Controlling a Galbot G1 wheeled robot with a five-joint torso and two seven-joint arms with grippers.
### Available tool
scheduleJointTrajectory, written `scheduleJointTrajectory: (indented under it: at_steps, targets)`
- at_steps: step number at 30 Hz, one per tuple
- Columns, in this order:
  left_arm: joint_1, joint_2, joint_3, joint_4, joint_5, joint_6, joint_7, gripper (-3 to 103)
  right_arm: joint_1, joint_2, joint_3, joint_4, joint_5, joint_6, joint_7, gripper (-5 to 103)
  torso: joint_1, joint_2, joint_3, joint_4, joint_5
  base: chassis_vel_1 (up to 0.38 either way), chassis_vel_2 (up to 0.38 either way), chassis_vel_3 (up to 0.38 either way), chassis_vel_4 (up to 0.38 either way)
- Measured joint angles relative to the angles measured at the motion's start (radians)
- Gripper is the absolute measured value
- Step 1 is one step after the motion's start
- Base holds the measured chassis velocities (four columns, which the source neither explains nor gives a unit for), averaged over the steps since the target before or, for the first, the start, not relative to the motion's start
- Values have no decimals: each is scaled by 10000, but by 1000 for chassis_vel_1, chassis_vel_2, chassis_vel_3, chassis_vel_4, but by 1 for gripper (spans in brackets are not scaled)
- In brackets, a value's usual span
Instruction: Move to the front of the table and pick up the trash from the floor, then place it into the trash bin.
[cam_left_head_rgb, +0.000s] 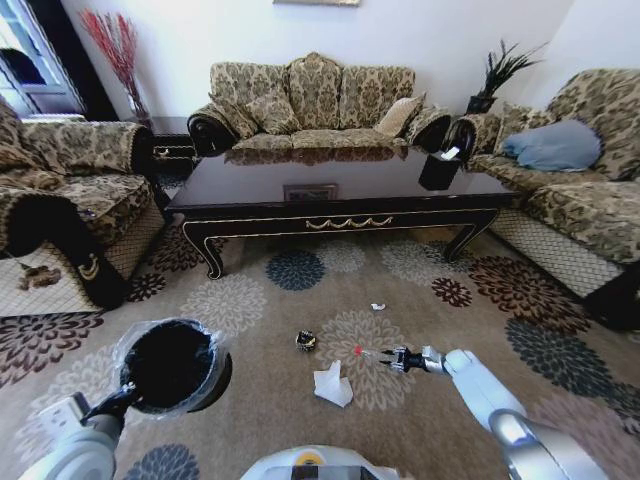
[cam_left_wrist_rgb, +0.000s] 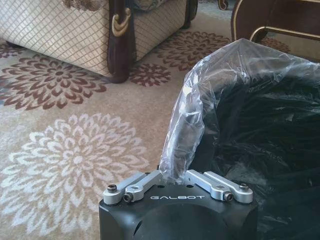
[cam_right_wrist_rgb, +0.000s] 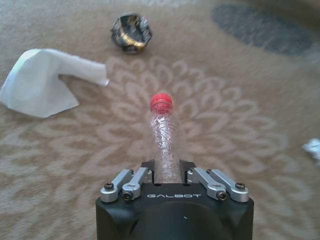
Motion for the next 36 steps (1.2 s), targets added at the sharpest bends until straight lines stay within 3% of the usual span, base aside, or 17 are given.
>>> scheduleJointTrajectory:
  at_steps: [3, 8, 12, 14, 16, 18, 19, 23, 24, 27, 29, 32, 34, 36]
  targets:
    - [-37, 13, 71, 13, 0, -4, 1, 2, -148, -160, 165, 453, 209, 86, -24, 22, 0, 1, 0, 0, -4, 0, 0, 0, 0]
    - [-160, 18, 413, 70, 13, -11, 0, 2, -1102, -689, 424, 2623, 1854, -55, -93, 18, 0, 0, 0, 0, -4, 0, 0, 0, 0]
    - [-249, -7, 723, 116, 66, -11, -3, 2, -1894, -923, 488, 4227, 2911, -291, 224, 18, 0, 1, -1, 2, -4, 0, 0, 0, 0]
    - [-348, -13, 979, 209, 54, -11, -4, 2, -2614, -1080, 464, 5828, 3863, -618, 831, 18, 0, 0, -1, -1, -3, 0, 0, 0, 0]
    - [-379, -5, 1036, 244, 24, -11, 0, 2, -2784, -1112, 450, 6279, 4123, -679, 1007, 18, 0, 1, -1, 0, -5, 0, 0, 0, 0]
    - [-539, 96, 1219, 470, -153, -52, 116, 2, -3285, -1208, 151, 7838, 5205, -823, 2151, 18, 0, 0, -1, 4, -4, 0, 0, 0, 0]
    - [-539, 96, 1219, 470, -153, -52, 116, 2, -3285, -1208, 151, 7838, 5205, -823, 2151, 18, 0, 0, -1, 4, -4, 0, 0, 0, 0]
    - [-904, 368, 1528, 822, -454, -221, 380, 2, -3613, -1420, -910, 10149, 7354, -1317, 4367, 18, 0, 0, -1, 1, -4, 0, 0, 0, 0]
    - [-904, 368, 1528, 822, -454, -221, 380, 2, -3613, -1420, -910, 10149, 7354, -1317, 4367, 18, 0, 0, -1, 1, -4, 0, 0, 0, 0]
    - [-1307, 657, 1761, 1159, -794, -265, 400, 2, -3355, -1591, -2237, 11990, 8728, -1518, 6216, 18, 0, 0, -1, 3, -5, 0, 0, 0, 0]
    - [-1365, 709, 1799, 1222, -860, -271, 397, 2, -3279, -1609, -2425, 12206, 8922, -1550, 6430, 18, 0, 0, 0, 3, -6, 0, 0, 0, 0]
    - [-1784, 1121, 2044, 1698, -1266, -314, 310, 2, -2567, -1627, -3770, 13222, 9717, -1626, 7477, 18, 0, 0, 0, 2, -4, 0, 0, 0, 0]
    - [-1833, 1192, 2080, 1760, -1284, -326, 305, 2, -2390, -1634, -4026, 13316, 9773, -1612, 7605, 18, 0, 1, 0, 1, -5, 0, 0, 0, 0]
    - [-1973, 1401, 2274, 1894, -1396, -344, 305, 2, -1662, -1648, -4970, 13452, 9907, -1562, 7786, 18, 0, 0, 0, -1, -6, 0, 0, 0, 0]
